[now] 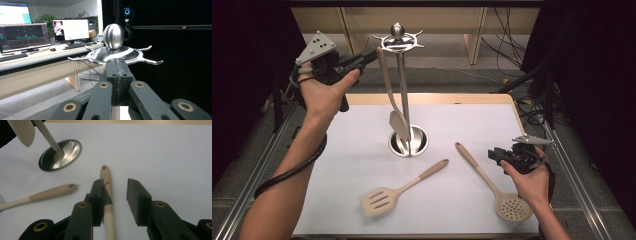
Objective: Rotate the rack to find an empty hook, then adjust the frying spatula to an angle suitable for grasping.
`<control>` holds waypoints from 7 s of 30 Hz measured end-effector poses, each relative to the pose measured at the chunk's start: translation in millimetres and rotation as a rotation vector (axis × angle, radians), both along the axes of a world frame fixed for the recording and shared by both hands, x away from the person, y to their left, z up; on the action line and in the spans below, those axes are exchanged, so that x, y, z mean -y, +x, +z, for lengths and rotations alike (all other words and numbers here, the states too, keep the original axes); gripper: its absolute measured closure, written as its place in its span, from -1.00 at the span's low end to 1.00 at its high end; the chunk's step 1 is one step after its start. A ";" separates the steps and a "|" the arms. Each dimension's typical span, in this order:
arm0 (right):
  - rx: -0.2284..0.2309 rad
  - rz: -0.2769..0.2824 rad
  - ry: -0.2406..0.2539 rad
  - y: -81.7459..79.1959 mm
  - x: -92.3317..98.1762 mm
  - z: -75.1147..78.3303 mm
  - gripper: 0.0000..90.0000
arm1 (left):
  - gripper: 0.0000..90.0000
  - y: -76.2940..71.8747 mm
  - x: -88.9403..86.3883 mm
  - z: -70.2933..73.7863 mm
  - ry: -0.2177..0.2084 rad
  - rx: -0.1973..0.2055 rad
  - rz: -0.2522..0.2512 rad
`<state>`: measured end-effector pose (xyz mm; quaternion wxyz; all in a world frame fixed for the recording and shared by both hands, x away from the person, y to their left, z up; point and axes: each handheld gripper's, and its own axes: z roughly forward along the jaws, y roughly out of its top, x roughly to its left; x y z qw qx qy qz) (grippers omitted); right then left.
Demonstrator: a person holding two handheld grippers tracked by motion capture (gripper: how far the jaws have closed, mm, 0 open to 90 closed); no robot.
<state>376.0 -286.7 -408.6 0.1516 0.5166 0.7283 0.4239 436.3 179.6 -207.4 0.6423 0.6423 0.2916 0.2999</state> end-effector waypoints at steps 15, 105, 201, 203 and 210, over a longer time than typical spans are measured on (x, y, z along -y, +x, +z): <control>0.012 0.006 0.030 0.6 4.5 0.3 0.50 | 0.33 -32.5 -2.5 -26.1 0.123 -0.020 -0.040; -0.058 0.038 -0.015 1.6 -2.1 1.8 0.47 | 0.55 -37.4 126.9 -250.0 1.161 -0.883 -0.381; 0.107 0.163 0.211 9.9 -117.6 52.2 0.36 | 0.72 -72.4 110.8 -196.1 0.452 -0.477 -0.262; 0.091 0.151 0.231 8.0 -118.1 54.4 0.40 | 0.72 -71.7 111.0 -195.4 0.458 -0.465 -0.269; 0.096 0.176 0.295 3.4 -117.8 63.7 0.57 | 0.72 -73.1 117.5 -194.4 0.402 -0.474 -0.274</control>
